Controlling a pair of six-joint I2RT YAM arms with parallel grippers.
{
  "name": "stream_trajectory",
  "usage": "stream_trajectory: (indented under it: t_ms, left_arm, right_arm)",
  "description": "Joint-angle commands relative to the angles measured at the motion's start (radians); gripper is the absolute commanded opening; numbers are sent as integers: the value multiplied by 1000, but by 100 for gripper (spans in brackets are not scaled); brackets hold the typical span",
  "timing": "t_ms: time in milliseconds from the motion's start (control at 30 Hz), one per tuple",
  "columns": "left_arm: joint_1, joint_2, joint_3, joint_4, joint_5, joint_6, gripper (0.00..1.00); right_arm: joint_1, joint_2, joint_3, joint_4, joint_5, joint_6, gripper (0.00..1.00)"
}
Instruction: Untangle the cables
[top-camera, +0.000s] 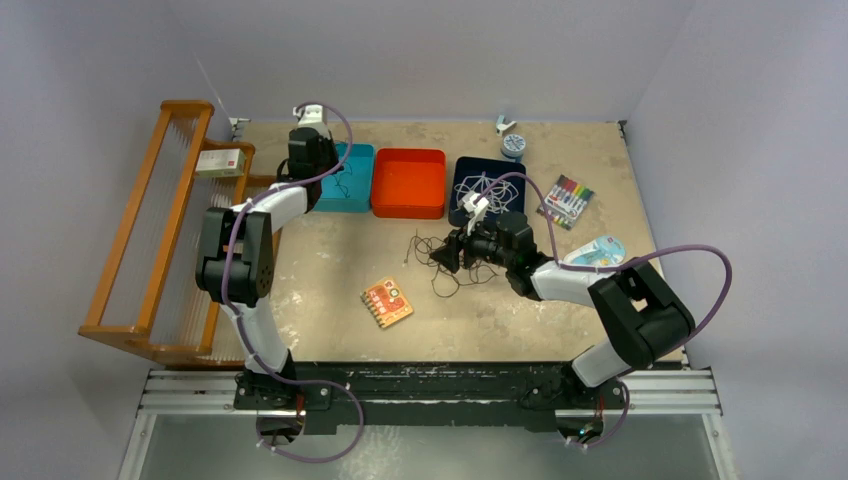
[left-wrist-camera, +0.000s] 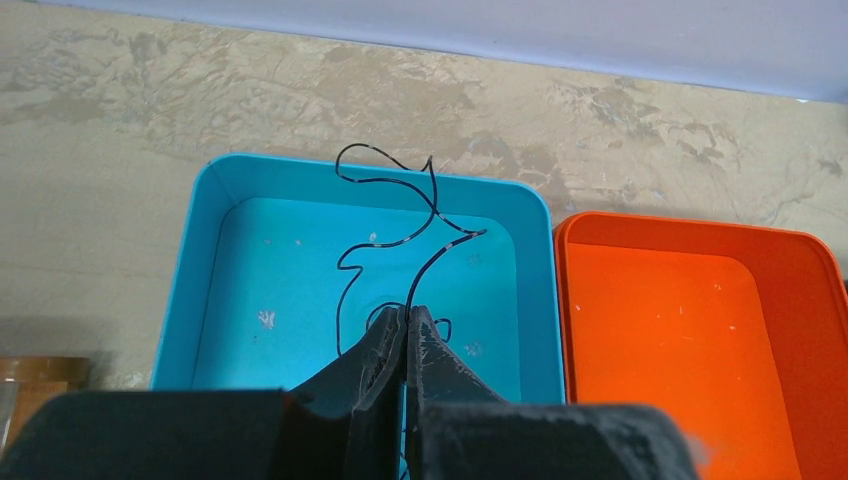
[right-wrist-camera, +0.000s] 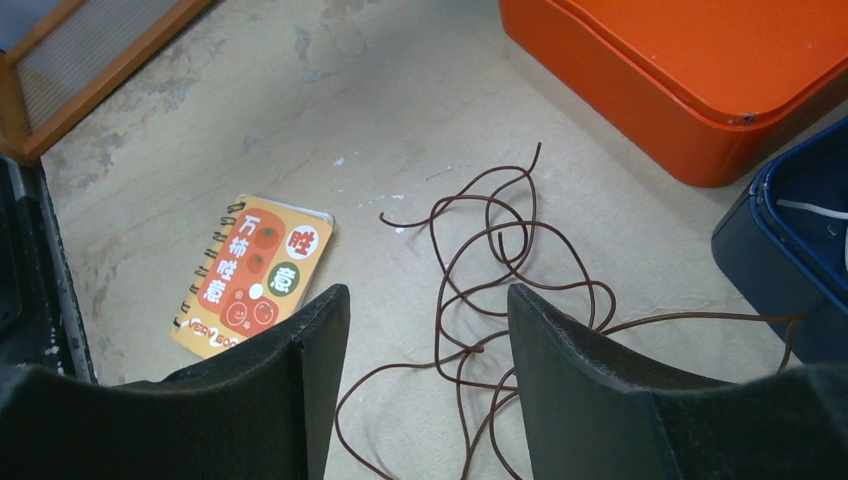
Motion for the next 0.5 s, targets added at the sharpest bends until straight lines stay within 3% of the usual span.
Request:
stream_trajectory:
  t_ms: [0, 467]
  left_arm:
    - [6, -27, 13, -6, -45, -47, 0]
    - [6, 82, 110, -143, -73, -90, 0]
  right_arm:
    - [5, -34, 4, 39, 33, 3, 62]
    - [6, -64, -9, 32, 44, 2, 63]
